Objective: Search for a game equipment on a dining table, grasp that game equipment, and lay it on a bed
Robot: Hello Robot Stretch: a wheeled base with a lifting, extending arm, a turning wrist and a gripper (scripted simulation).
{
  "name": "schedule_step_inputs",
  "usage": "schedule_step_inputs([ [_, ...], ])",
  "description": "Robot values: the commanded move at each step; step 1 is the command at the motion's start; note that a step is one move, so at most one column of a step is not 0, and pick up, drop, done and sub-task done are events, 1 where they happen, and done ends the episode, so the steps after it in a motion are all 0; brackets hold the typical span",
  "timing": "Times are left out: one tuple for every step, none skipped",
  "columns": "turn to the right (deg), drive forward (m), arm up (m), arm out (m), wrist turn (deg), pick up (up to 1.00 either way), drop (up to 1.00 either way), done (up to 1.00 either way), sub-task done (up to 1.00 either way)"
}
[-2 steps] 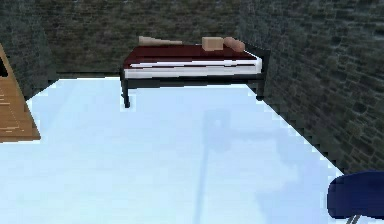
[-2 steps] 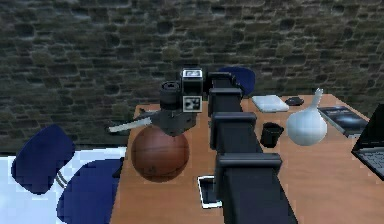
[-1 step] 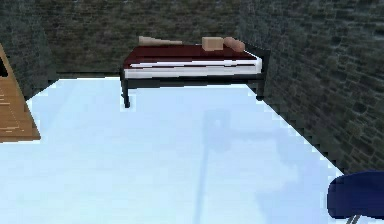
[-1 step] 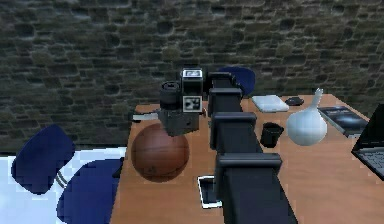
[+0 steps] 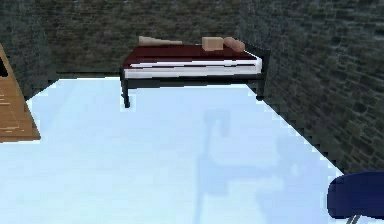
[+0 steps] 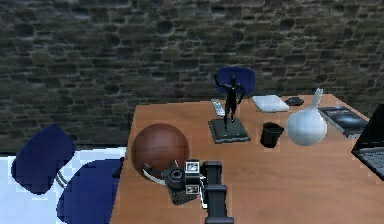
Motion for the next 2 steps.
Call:
schedule_step_inputs([
  [0.0,0.00,0.00,0.00,0.0,1.00,0.00,0.00,0.00],
  [0.0,0.00,0.10,0.00,0.0,0.00,0.00,0.00,0.00],
])
